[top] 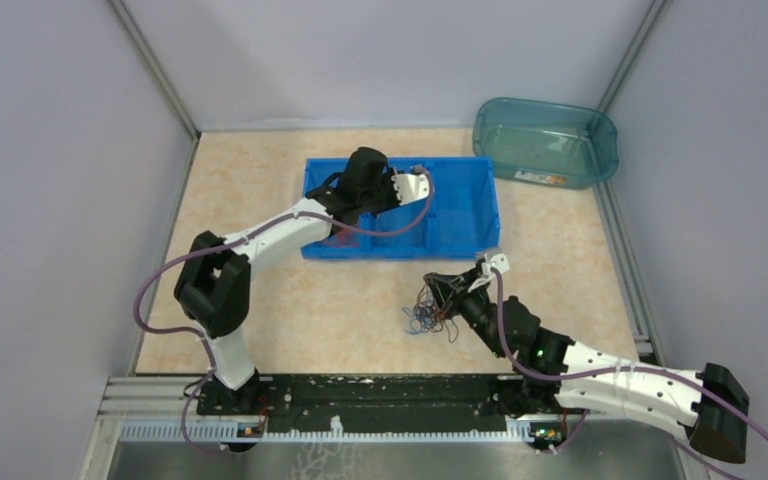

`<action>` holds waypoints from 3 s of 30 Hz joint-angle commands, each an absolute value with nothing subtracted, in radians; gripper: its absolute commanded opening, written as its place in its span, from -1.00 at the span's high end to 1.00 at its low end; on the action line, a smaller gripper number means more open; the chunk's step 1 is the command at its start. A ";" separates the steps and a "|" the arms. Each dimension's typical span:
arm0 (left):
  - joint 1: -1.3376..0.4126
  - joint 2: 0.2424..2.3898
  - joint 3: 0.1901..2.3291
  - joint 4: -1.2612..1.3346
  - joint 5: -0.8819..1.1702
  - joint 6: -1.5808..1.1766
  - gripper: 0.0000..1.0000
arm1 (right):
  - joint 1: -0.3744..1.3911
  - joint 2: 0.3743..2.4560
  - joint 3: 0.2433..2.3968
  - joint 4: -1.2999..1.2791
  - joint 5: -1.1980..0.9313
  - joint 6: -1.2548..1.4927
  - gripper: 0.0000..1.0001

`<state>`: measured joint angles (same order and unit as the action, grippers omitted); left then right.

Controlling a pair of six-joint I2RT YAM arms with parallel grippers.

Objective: Untangle the cables

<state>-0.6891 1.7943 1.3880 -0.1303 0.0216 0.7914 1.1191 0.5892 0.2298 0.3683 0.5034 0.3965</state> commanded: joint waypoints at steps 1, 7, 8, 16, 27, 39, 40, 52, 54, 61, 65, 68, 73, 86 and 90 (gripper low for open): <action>-0.685 1.826 1.464 -0.255 0.020 0.776 0.03 | 1.125 0.584 0.259 0.394 0.511 0.402 1.00; -0.680 1.702 1.424 -0.282 0.200 0.746 -0.92 | 1.126 0.587 0.263 0.404 0.518 0.402 1.00; -0.678 1.674 1.418 -0.296 0.236 0.743 -0.97 | 1.125 0.588 0.265 0.407 0.518 0.402 1.00; -0.678 1.389 1.312 -0.454 0.651 0.794 -0.98 | 1.126 0.640 0.300 0.446 0.500 0.399 1.00; -0.774 1.082 0.901 -0.218 0.744 0.546 -0.86 | 1.123 0.770 0.447 0.554 0.398 0.411 1.00; -0.795 0.921 0.599 0.017 0.705 0.488 -0.83 | 1.122 0.751 0.552 0.616 0.357 0.468 1.00; -0.814 0.910 0.580 0.068 0.662 0.470 -0.79 | 1.122 0.751 0.559 0.621 0.361 0.475 1.00; -0.960 0.974 0.563 0.250 0.417 0.439 -0.30 | 1.123 0.776 0.609 0.677 0.385 0.514 1.00; -0.961 0.987 0.570 0.241 0.393 0.451 -0.18 | 1.123 0.771 0.608 0.678 0.392 0.515 1.00; -0.960 0.954 0.569 0.182 0.338 0.486 0.68 | 1.123 0.757 0.598 0.664 0.413 0.488 1.00; -0.960 0.899 0.567 0.118 0.352 0.563 0.92 | 1.122 0.729 0.580 0.629 0.446 0.448 1.00; -0.961 0.847 0.566 0.040 0.384 0.640 0.99 | 1.122 0.690 0.556 0.587 0.486 0.410 1.00; -0.961 0.761 0.591 -0.092 0.377 0.751 1.00 | 1.121 0.620 0.507 0.400 0.601 0.374 1.00; -0.960 0.678 0.753 -0.074 0.441 1.107 1.00 | 1.114 0.562 0.306 0.069 0.650 0.587 1.00; -0.960 0.759 0.882 0.004 0.422 1.118 1.00 | 1.114 0.598 0.267 0.132 0.592 0.571 0.87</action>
